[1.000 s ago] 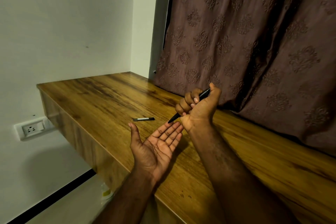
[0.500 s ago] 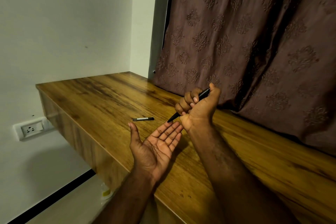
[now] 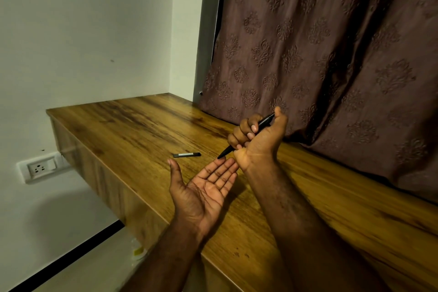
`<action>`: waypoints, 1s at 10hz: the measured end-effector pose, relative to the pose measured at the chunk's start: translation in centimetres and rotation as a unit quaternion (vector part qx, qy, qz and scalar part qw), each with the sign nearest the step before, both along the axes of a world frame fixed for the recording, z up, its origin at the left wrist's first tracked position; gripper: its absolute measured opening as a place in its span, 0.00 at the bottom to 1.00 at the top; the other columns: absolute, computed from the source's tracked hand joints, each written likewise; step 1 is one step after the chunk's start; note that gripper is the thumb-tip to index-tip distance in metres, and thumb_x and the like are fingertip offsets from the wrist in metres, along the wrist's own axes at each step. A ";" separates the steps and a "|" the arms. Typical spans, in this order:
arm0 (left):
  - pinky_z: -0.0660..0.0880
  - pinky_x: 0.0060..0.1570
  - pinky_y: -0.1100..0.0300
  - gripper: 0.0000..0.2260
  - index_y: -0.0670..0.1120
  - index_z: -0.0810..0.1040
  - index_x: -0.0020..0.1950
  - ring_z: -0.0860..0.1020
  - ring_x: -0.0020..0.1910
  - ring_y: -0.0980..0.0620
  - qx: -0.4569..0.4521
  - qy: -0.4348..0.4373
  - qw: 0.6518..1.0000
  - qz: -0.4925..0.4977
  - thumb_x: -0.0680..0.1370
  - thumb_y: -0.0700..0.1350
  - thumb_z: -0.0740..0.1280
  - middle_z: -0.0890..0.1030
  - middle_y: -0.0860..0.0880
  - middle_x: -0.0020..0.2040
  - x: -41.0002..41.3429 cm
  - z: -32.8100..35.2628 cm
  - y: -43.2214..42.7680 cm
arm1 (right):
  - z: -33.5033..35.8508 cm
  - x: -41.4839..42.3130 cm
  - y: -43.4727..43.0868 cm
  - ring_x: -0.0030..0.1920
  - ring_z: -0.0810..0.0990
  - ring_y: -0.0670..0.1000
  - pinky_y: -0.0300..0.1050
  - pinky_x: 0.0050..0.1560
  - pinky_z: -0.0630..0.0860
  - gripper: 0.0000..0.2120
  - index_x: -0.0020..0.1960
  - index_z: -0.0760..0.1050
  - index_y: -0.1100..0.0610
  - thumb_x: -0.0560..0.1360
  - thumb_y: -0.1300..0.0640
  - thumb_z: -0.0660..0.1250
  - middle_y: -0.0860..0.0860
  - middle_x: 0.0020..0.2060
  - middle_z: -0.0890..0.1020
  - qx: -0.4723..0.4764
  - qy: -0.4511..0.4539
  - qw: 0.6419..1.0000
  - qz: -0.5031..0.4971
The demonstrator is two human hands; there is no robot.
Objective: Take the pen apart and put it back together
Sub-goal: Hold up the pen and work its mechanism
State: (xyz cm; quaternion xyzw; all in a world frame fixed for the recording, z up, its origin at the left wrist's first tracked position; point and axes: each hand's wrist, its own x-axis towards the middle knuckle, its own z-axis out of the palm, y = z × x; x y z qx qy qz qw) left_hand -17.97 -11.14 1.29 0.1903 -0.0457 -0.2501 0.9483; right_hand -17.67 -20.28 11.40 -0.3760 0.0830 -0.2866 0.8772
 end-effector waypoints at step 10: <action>0.73 0.59 0.46 0.47 0.31 0.73 0.62 0.80 0.57 0.37 0.013 -0.004 1.000 0.002 0.66 0.73 0.57 0.79 0.30 0.58 -0.2 0.3 0.0 | -0.7 1.0 -0.9 0.19 0.51 0.47 0.35 0.26 0.50 0.26 0.26 0.57 0.55 0.75 0.38 0.51 0.48 0.18 0.57 -0.013 -0.060 0.996 0.065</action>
